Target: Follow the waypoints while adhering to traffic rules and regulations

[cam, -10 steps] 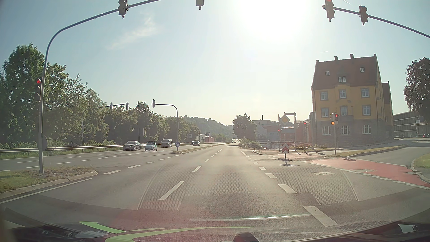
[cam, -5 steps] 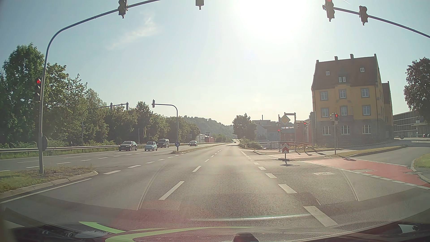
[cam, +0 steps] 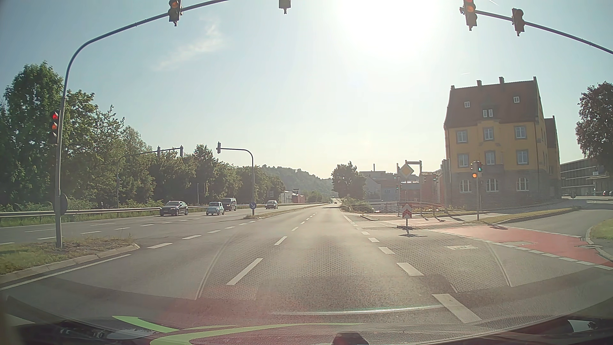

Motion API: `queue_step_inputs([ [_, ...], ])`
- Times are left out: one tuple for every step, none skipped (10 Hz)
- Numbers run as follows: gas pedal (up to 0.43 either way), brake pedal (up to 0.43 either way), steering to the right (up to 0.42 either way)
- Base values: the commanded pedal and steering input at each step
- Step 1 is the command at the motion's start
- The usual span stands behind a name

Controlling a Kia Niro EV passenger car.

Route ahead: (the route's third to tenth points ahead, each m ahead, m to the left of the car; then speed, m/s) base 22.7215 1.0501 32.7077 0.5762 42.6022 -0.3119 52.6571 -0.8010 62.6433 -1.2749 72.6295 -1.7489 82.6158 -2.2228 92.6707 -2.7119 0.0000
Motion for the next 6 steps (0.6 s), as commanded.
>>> queue_step_inputs([
  [0.000,0.268,0.006],
  [0.000,0.268,0.006],
  [0.000,0.262,0.006],
  [0.000,0.268,0.005],
  [0.000,0.268,0.005],
  [0.000,0.183,0.001],
])
